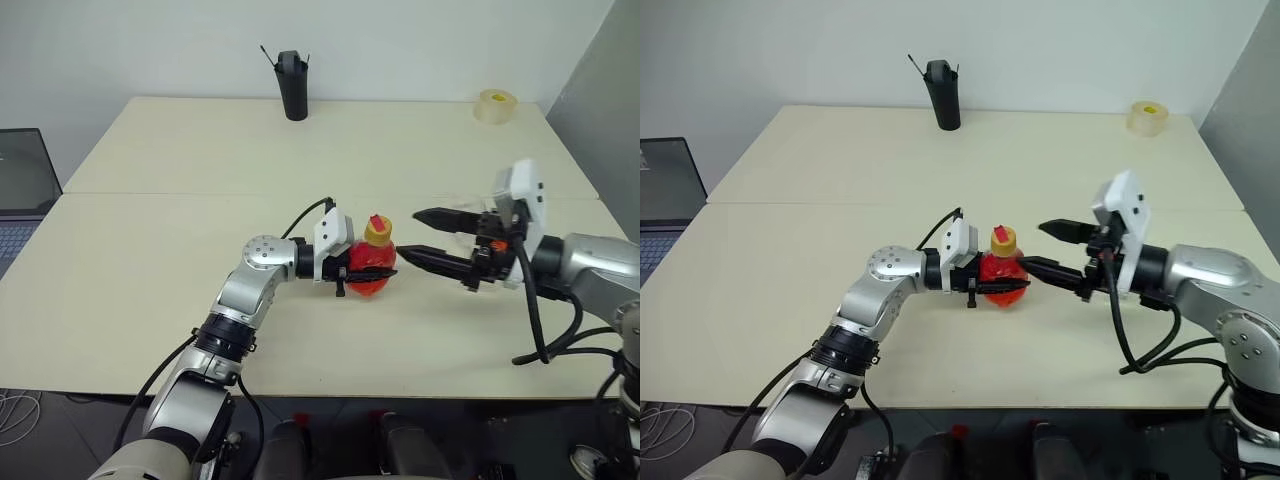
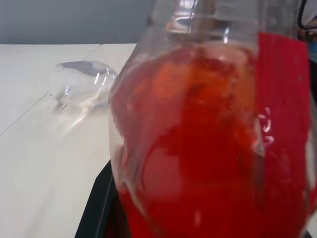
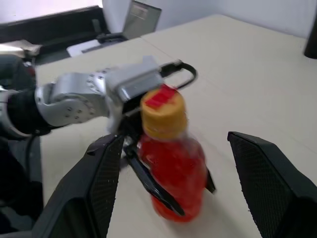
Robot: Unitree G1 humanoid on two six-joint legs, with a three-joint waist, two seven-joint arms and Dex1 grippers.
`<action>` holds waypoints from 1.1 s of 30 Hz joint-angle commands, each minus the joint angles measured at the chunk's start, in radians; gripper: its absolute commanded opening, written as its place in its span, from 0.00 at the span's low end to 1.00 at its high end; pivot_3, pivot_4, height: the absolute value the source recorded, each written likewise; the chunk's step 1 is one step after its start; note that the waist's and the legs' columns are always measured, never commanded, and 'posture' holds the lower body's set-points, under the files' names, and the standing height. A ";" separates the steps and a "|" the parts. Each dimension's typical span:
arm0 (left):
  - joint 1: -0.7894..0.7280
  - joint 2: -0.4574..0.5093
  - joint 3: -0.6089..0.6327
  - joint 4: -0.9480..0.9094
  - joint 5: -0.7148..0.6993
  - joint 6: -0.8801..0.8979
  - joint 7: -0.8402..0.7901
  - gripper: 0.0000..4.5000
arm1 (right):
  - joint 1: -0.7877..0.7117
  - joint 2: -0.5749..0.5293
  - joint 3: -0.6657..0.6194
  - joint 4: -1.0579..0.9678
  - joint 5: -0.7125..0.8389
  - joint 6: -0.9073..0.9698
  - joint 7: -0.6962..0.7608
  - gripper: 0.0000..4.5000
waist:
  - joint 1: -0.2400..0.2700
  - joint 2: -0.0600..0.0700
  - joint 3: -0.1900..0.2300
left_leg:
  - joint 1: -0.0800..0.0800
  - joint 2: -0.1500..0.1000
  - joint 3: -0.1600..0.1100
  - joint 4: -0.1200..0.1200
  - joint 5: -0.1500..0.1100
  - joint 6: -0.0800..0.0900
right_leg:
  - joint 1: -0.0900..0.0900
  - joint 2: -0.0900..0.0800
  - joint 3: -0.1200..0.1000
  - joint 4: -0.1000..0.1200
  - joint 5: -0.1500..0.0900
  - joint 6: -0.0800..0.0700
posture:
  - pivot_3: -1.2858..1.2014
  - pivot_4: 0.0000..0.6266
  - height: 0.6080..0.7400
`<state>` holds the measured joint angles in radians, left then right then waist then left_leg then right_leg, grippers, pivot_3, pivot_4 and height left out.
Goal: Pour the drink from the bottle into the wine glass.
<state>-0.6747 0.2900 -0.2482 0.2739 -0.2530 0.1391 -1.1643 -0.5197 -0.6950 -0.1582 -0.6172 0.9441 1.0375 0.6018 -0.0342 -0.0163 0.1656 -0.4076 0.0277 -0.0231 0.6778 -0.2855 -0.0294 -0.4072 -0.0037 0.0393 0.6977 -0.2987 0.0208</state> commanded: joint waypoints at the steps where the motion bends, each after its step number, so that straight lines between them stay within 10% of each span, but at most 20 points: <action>1: -0.026 0.000 0.025 -0.048 -0.017 -0.022 -0.001 0.35 | -0.042 0.019 0.037 -0.011 0.014 -0.008 -0.023 0.79 | 0.004 0.000 0.000 | 0.000 0.000 0.000 0.000 0.000 0.000 | 0.000 0.000 0.000 0.000 0.000 0.000 | 0.52 0.24 1.00; 33: -0.016 -0.003 0.020 -0.062 -0.015 -0.019 0.009 0.35 | -0.180 0.115 0.231 0.223 -0.256 -0.172 0.045 1.00 | 0.005 0.000 0.000 | -0.001 0.000 0.000 0.000 0.000 0.000 | 0.000 -0.003 -0.001 -0.001 0.000 0.000 | 0.52 0.24 1.00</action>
<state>-0.6736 0.2933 -0.2467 0.2732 -0.2523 0.1393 -1.1580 -0.6811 -0.5835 0.0648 -0.3916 0.7078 0.8922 0.6342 -0.0290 -0.0163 0.1656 -0.4089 0.0281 -0.0235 0.6782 -0.2854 -0.0295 -0.4072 -0.0067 0.0382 0.6971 -0.2987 0.0209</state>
